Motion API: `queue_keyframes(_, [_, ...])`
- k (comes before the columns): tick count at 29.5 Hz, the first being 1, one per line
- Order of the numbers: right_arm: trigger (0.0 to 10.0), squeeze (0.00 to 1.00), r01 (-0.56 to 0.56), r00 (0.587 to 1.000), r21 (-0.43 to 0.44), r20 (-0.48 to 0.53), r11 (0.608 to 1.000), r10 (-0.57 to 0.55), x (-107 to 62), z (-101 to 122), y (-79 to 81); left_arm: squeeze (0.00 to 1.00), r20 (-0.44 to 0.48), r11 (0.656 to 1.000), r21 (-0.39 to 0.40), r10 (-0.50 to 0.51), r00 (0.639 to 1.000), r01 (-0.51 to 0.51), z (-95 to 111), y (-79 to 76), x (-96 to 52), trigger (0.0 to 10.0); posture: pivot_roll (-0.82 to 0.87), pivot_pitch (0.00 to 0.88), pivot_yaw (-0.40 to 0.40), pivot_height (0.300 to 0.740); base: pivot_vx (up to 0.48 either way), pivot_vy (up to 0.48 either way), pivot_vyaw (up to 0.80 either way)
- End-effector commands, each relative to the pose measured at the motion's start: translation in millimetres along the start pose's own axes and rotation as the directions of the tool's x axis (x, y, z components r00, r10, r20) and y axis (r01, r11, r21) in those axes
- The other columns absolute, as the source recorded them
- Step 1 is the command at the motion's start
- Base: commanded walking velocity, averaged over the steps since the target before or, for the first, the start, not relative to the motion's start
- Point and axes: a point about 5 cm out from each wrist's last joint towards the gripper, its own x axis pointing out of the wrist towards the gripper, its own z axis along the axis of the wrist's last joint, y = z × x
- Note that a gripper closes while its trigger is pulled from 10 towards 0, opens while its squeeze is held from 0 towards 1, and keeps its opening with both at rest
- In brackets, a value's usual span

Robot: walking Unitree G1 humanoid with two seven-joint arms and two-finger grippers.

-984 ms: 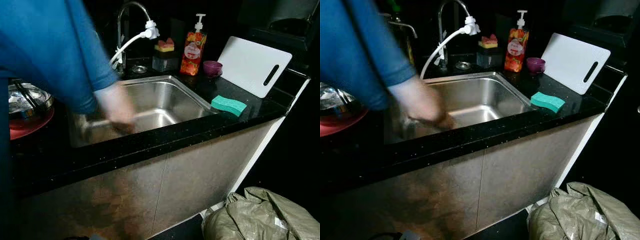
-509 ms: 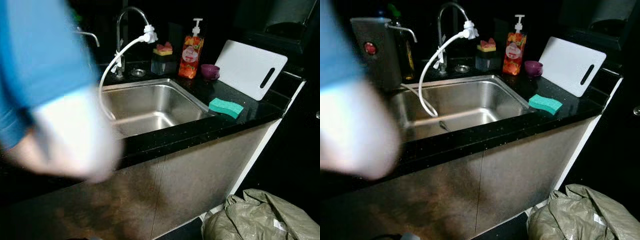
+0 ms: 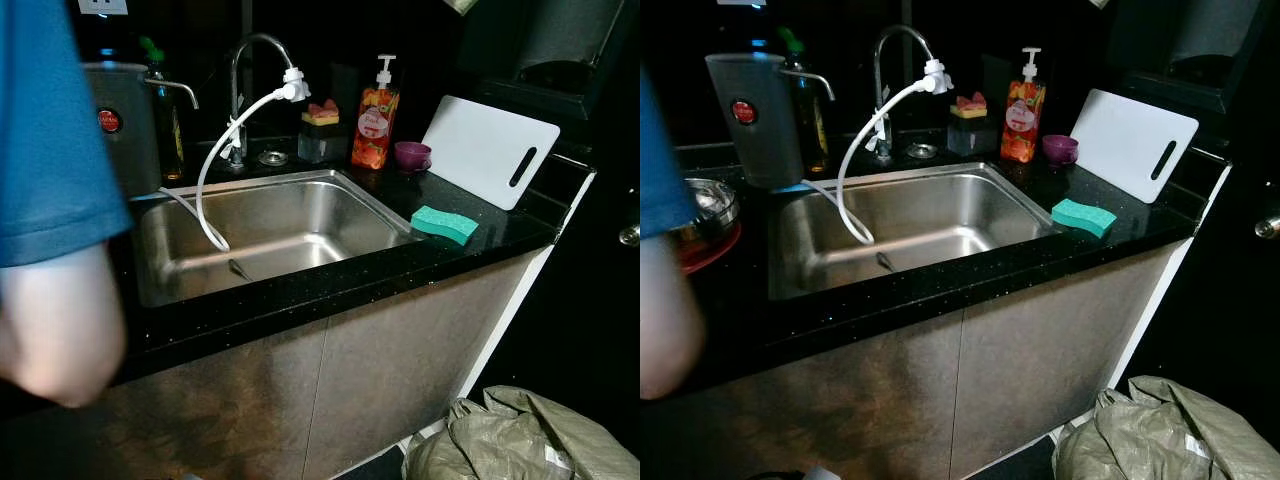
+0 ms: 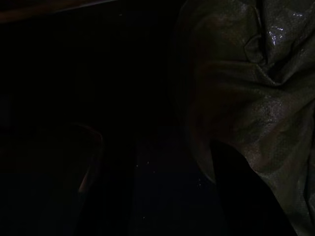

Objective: Kitchen organization

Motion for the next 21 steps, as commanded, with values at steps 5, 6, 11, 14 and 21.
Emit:
queue_keyframes(5, [10.0, 0.0, 0.004, 1.0, -0.012, -0.012, 1.0, -0.004, -0.4, -1.3, -2.7, 0.0, -0.025, 1.0, 0.012, -0.014, 1.0, 0.014, -5.4, -4.5, -0.9, 10.0, -0.02, 0.055, -0.074, 0.74, 0.0, 0.0, 0.0])
queue_keyframes(6, [10.0, 0.0, 0.004, 1.0, -0.012, -0.011, 1.0, -0.004, -0.3, -1.0, -2.7, 0.0, -0.025, 1.0, 0.011, -0.014, 1.0, 0.014, -5.4, -4.5, -0.9, 10.0, -0.02, 0.057, -0.075, 0.74, 0.0, 0.0, 0.0])
queue_keyframes(11, [10.0, 0.0, 0.003, 1.0, -0.011, -0.009, 1.0, -0.003, -0.3, -0.7, -2.9, 0.0, -0.026, 1.0, 0.009, -0.013, 1.0, 0.013, -5.8, -4.4, -1.1, 10.0, -0.02, 0.06, -0.076, 0.74, 0.0, 0.0, 0.0])
queue_keyframes(14, [10.0, 0.0, 0.002, 1.0, -0.011, -0.01, 1.0, -0.002, -0.3, -1.0, -2.4, 0.0, -0.028, 1.0, 0.008, -0.012, 1.0, 0.013, -6.4, -4.4, -1.3, 10.0, -0.02, 0.06, -0.076, 0.74, 0.0, 0.0, 0.0])
queue_keyframes(21, [10.0, 0.0, 0.002, 1.0, -0.007, -0.011, 1.0, -0.002, -0.4, -1.6, -1.6, 0.0, -0.027, 1.0, 0.009, -0.012, 1.0, 0.013, -6.5, -3.7, -1.4, 10.0, -0.02, 0.073, -0.072, 0.74, 0.0, 0.0, 0.0])
